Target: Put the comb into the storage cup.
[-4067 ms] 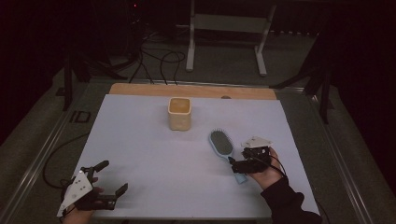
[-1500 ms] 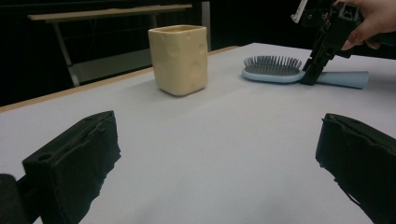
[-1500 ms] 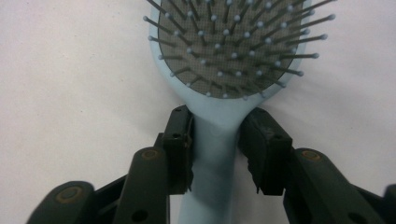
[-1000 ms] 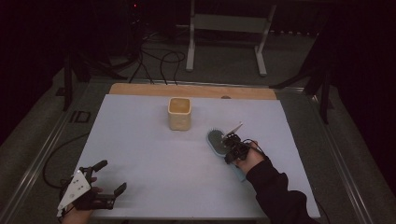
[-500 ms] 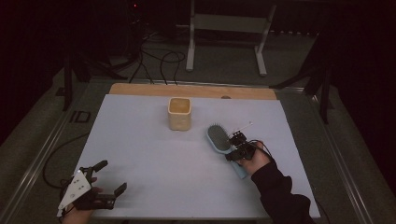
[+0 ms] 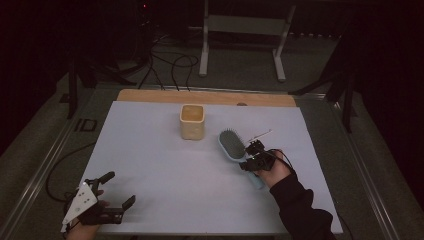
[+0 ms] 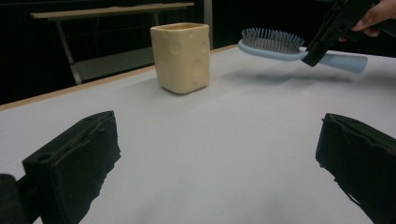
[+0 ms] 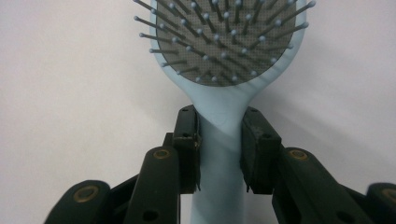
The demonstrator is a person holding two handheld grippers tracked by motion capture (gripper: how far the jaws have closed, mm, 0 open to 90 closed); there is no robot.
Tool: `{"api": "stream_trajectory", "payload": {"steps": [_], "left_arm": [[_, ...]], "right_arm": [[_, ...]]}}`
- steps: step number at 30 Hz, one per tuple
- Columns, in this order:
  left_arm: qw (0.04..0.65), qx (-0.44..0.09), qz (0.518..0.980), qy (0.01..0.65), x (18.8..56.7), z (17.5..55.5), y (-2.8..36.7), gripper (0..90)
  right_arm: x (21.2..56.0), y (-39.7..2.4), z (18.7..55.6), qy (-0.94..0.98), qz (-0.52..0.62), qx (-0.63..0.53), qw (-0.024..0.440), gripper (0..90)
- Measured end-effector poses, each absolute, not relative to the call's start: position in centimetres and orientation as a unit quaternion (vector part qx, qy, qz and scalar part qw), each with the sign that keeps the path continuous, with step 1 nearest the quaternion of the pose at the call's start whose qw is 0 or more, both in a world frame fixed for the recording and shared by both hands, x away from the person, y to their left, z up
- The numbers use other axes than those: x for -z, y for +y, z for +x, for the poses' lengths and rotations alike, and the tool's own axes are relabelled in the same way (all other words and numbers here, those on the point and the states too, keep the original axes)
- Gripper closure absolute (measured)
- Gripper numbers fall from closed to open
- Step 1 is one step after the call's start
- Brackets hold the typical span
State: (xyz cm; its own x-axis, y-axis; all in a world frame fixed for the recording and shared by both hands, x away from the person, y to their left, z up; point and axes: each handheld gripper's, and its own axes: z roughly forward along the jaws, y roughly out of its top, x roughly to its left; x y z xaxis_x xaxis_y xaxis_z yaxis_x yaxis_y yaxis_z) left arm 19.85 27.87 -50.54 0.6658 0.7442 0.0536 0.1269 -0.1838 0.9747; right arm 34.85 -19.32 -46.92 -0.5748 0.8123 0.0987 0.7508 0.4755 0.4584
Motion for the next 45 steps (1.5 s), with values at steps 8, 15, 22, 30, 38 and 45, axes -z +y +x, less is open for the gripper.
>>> {"api": "stream_trajectory", "payload": {"steps": [8, 15, 22, 30, 38, 45], "left_arm": [[0.563, -0.275, 0.719, 0.302, 50.5, 19.9, 27.9, 0.0], [0.562, -0.274, 0.72, 0.301, 50.6, 19.8, 27.8, 0.0], [0.562, -0.276, 0.72, 0.3, 50.5, 19.8, 27.8, 0.0], [0.562, -0.276, 0.721, 0.298, 50.5, 19.8, 27.8, 0.0], [0.561, -0.275, 0.721, 0.3, 50.6, 19.8, 27.8, 0.0], [0.561, -0.276, 0.721, 0.299, 50.6, 19.8, 27.8, 0.0]], "right_arm": [[45.7, -19.5, 34.6, 0.846, 0.448, -0.273, 0.094, 70.4], [45.0, -19.7, 34.6, 0.842, 0.433, -0.304, 0.104, 70.4], [44.3, -19.4, 34.4, 0.839, 0.413, -0.337, 0.108, 70.4], [43.9, -19.1, 34.5, 0.829, 0.394, -0.378, 0.121, 70.4], [43.4, -19.0, 34.9, 0.812, 0.383, -0.423, 0.124, 70.4], [42.9, -18.4, 35.0, 0.802, 0.373, -0.447, 0.13, 70.4]]}}
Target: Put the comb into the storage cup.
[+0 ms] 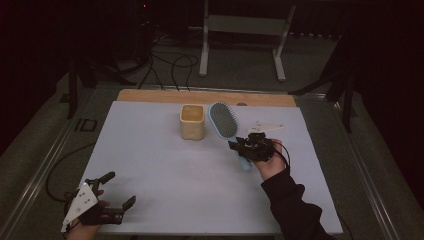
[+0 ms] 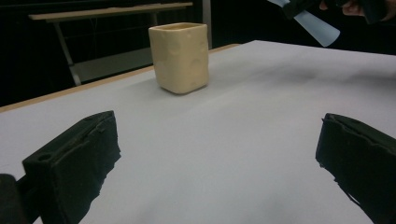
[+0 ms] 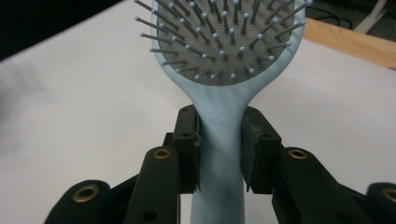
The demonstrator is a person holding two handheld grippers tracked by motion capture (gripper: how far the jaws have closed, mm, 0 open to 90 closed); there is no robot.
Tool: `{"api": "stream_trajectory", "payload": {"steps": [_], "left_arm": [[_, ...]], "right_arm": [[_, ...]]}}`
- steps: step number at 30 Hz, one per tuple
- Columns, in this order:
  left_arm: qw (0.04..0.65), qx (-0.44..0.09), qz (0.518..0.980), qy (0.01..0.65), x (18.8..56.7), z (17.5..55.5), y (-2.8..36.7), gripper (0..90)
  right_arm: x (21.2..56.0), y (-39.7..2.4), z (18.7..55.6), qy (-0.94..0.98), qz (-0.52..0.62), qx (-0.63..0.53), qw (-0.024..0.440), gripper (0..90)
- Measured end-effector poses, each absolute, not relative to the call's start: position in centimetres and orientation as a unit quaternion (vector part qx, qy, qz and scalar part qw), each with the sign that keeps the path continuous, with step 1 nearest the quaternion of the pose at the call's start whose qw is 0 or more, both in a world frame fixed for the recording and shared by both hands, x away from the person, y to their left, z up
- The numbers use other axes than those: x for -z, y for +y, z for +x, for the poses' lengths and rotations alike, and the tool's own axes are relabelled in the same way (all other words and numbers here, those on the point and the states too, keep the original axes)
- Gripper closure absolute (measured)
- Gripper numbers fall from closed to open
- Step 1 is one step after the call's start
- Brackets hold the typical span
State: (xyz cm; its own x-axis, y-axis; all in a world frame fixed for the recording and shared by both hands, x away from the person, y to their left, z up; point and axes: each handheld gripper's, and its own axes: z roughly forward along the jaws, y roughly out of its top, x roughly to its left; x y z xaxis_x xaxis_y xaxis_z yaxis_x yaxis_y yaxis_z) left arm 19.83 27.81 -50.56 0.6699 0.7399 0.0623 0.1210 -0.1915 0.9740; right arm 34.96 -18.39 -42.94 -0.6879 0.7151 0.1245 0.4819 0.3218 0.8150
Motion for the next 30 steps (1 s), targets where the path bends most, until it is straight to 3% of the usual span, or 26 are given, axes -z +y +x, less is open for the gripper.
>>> {"api": "stream_trajectory", "payload": {"steps": [30], "left_arm": [[0.564, -0.271, 0.721, 0.299, 50.6, 19.9, 27.8, 0.0]], "right_arm": [[40.4, -16.7, 35.9, 0.756, 0.333, -0.546, 0.142, 70.4]]}}
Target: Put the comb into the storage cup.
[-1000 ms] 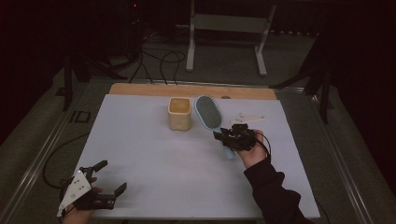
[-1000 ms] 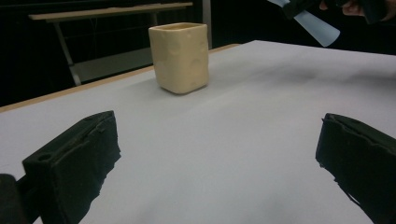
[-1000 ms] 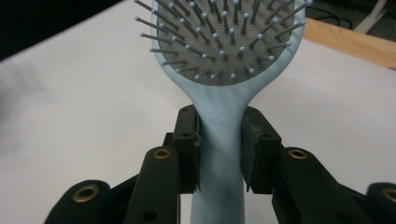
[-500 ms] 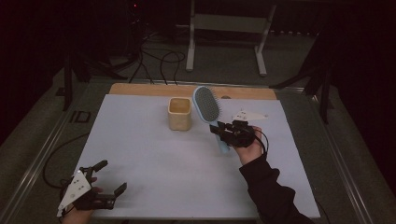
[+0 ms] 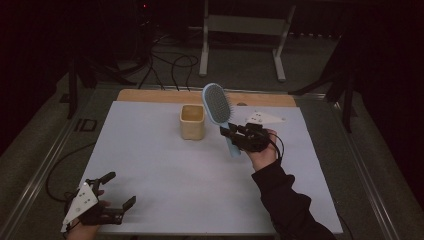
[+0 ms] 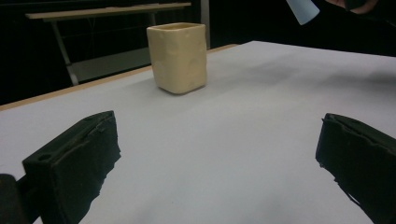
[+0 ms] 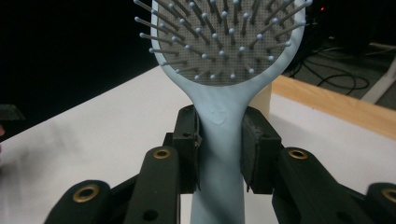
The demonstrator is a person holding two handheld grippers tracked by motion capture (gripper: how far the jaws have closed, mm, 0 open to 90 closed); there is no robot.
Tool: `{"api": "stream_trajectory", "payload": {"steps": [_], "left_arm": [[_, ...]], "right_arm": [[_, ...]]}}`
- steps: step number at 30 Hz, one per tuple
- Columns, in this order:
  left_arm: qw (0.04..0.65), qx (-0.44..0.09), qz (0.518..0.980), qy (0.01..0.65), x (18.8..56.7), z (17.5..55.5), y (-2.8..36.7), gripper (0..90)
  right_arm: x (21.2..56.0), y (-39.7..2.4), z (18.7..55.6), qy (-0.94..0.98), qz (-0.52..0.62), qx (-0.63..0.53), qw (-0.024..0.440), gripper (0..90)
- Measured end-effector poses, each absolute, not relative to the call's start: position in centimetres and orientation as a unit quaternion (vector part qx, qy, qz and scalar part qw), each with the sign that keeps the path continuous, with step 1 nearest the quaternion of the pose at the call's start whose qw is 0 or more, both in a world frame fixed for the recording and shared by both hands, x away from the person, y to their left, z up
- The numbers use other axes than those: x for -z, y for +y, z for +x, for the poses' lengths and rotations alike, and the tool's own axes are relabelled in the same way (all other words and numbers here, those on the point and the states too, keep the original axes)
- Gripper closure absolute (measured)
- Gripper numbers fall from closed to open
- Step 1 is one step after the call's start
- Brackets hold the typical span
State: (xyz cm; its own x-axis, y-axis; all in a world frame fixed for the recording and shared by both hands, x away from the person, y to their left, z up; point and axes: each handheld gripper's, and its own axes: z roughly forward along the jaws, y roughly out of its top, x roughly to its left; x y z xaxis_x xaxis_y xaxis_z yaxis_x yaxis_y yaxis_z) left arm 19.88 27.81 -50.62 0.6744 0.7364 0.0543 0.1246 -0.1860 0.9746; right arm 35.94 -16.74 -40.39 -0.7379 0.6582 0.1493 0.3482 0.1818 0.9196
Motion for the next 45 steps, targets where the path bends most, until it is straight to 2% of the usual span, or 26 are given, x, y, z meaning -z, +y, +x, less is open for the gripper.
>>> {"api": "stream_trajectory", "payload": {"steps": [14, 45], "left_arm": [[0.563, -0.272, 0.72, 0.301, 50.6, 19.9, 27.9, 0.0], [0.568, -0.269, 0.717, 0.302, 50.6, 19.9, 28.1, 0.0]], "right_arm": [[39.1, -14.4, 38.0, 0.757, 0.326, -0.547, 0.145, 70.4], [38.8, -9.9, 43.1, 0.74, 0.322, -0.572, 0.147, 70.4]]}}
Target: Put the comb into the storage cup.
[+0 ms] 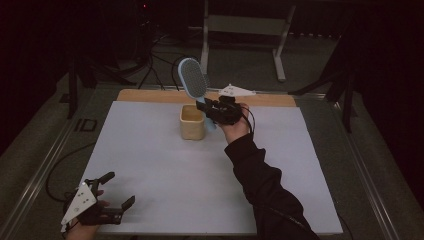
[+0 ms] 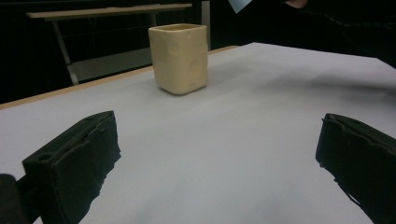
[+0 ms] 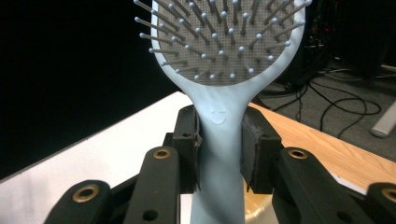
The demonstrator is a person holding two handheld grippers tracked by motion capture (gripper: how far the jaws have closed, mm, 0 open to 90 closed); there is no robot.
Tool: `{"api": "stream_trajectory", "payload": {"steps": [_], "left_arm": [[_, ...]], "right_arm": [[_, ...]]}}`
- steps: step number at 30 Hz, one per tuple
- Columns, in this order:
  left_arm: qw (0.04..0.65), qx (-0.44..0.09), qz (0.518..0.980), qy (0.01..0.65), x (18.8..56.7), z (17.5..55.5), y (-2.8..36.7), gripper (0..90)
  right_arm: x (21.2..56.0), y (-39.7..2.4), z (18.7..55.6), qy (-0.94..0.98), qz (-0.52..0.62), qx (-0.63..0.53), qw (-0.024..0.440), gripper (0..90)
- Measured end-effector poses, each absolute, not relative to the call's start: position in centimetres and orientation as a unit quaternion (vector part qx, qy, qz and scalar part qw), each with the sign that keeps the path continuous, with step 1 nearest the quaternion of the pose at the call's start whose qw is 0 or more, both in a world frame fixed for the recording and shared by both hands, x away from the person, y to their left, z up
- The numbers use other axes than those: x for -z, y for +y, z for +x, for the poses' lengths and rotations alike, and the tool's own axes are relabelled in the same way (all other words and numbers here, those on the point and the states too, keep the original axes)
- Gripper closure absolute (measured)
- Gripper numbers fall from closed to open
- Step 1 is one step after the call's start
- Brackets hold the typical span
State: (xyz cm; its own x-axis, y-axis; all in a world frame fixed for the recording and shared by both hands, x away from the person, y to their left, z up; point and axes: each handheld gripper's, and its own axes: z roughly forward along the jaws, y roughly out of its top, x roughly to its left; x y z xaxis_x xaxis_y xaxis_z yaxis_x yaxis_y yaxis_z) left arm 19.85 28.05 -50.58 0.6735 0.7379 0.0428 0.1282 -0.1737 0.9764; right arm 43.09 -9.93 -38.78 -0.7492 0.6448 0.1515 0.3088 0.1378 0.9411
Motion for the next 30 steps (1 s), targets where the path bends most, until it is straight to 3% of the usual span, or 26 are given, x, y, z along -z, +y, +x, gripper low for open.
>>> {"api": "stream_trajectory", "payload": {"steps": [30], "left_arm": [[0.577, -0.267, 0.707, 0.31, 50.5, 19.9, 28.4, 0.0]], "right_arm": [[37.7, -5.7, 47.5, 0.726, 0.314, -0.588, 0.168, 70.4]]}}
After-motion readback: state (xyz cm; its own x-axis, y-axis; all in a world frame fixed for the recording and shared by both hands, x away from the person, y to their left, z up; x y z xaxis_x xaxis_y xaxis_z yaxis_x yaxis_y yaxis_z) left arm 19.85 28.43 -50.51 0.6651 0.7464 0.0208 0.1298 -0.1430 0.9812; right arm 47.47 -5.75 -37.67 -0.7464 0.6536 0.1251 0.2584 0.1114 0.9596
